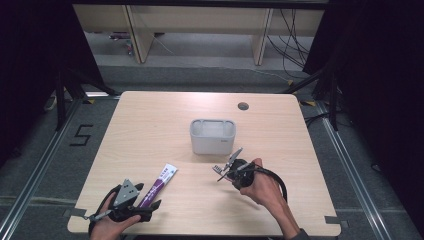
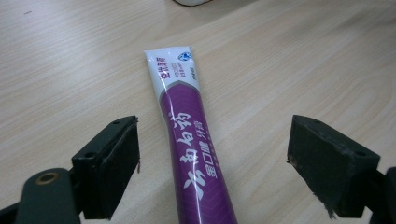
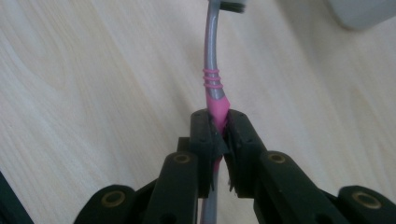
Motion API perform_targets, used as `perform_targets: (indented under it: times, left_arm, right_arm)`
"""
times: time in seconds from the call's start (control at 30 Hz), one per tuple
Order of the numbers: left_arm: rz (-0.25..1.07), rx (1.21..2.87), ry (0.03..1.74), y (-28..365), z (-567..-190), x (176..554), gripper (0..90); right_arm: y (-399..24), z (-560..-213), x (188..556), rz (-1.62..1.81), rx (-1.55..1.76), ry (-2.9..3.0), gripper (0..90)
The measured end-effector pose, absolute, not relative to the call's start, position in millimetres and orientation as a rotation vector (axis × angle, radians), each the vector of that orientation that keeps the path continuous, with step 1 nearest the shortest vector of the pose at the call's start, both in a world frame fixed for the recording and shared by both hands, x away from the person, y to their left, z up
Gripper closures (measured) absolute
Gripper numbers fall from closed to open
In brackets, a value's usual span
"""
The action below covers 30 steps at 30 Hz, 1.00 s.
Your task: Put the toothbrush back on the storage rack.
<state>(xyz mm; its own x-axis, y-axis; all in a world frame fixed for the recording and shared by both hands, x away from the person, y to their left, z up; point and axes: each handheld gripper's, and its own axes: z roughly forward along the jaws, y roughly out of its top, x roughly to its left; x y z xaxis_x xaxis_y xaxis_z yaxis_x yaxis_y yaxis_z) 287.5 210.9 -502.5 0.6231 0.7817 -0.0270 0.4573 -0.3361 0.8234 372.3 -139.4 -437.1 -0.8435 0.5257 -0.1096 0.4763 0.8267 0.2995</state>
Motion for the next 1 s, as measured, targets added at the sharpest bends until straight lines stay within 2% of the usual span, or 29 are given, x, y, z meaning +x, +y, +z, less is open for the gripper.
perform_targets:
  times: [0.27, 1.0]
  left_arm:
    - [0.477, 1.981, 0.974, 211, -502, 288, 16.3]
    - [0.48, 1.986, 0.976, 212, -503, 288, 16.4]
  right_arm:
    - [-158, -414, 378, 0.667, 0.826, 2.675, 82.3]
    - [-171, -391, 405, 1.038, 0.936, 2.49, 82.3]
